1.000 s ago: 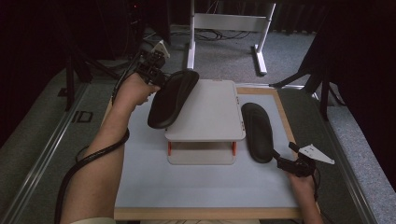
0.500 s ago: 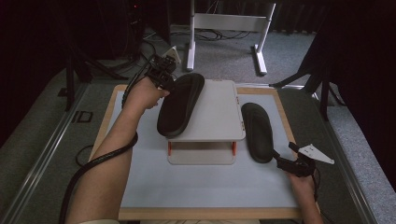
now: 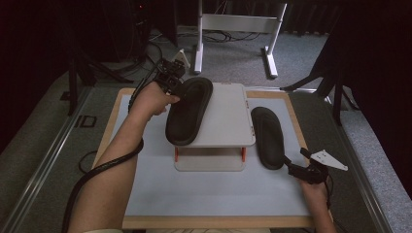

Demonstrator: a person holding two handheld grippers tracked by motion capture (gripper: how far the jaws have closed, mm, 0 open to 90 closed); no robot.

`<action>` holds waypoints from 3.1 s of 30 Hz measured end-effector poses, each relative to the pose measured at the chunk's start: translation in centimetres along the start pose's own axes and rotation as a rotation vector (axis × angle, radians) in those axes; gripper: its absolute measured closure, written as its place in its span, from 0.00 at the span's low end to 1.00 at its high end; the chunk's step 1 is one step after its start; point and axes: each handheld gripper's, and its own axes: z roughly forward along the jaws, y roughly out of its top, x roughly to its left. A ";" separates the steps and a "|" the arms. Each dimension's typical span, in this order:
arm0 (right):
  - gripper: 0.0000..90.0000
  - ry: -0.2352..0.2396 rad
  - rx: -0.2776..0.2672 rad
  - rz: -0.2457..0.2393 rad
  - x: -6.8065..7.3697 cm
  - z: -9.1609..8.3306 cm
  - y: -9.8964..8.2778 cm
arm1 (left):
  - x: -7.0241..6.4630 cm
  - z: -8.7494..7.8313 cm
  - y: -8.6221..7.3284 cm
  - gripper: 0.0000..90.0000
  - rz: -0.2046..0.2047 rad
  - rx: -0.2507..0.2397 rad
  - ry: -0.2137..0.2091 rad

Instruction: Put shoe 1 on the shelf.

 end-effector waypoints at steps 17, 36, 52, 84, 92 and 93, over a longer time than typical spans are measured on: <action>0.14 0.001 0.004 -0.005 0.0 0.0 0.0 | 1.3 -2.1 -2.8 0.60 0.024 -0.065 -0.061; 0.14 0.001 0.006 -0.004 0.1 0.1 0.0 | 5.8 -2.6 -8.3 0.53 -0.029 -0.187 -0.113; 0.14 0.007 0.008 -0.003 0.1 0.1 0.0 | 8.0 -0.2 -13.7 0.44 -0.077 -0.284 -0.163; 0.14 0.014 0.020 -0.014 0.2 0.3 -0.1 | 8.5 9.1 -26.1 0.19 -0.138 -0.592 0.000; 0.14 0.017 0.025 -0.021 0.3 0.5 -0.1 | 8.2 9.9 -28.2 0.16 -0.154 -0.719 0.105; 0.14 0.017 0.027 -0.020 0.3 0.5 -0.1 | 8.0 10.0 -28.7 0.16 -0.167 -0.761 0.146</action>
